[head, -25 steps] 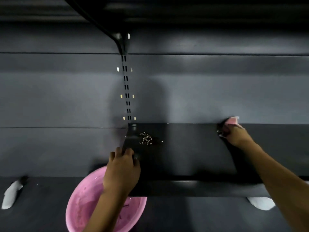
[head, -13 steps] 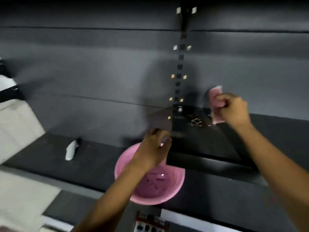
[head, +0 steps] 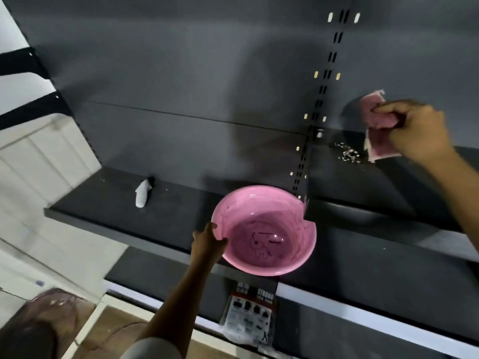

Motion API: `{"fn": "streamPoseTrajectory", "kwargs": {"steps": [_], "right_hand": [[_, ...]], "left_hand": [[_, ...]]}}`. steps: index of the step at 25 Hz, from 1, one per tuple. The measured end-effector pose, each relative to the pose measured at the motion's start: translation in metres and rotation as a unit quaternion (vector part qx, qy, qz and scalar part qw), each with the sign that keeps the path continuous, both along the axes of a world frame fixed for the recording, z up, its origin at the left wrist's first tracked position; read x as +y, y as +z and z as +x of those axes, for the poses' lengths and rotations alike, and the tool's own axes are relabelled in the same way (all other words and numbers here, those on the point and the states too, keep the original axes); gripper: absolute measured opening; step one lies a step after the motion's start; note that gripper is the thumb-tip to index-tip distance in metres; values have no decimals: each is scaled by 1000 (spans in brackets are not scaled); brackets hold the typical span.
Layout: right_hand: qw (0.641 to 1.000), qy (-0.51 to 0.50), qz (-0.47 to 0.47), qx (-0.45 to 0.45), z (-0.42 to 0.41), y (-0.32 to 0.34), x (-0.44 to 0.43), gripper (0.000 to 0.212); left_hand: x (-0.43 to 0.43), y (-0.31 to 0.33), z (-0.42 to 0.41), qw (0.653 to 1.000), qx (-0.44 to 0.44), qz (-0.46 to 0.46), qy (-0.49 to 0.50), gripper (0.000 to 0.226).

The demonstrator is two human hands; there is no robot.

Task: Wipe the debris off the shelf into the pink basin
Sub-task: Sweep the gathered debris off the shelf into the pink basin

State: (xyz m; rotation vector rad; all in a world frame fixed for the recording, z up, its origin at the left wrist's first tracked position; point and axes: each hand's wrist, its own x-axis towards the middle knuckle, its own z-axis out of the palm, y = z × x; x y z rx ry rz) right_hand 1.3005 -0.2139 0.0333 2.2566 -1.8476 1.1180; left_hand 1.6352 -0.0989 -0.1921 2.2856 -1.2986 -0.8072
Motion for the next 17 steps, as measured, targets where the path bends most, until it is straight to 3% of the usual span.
{"fn": "streamPoseTrajectory", "kwargs": {"steps": [2,4,9,14,17], "right_hand": [[1000,0,16,-7,6,-2,3,38],[999,3,41,-3,17,-8,5,38],[996,48,30,62,46,-19,11,41],[991,74,38,105,61,-22,14,41],[992,68,42,100,61,-21,13,42]], "left_hand": [[3,-14,-4,998,50,13,33,66],[7,-22,-15,982,169,9,82,72],[1,-42,-38,885,397,12,243,62],[4,-46,-41,866,436,2,246,37],[8,-27,-36,877,411,-23,247,43]]}}
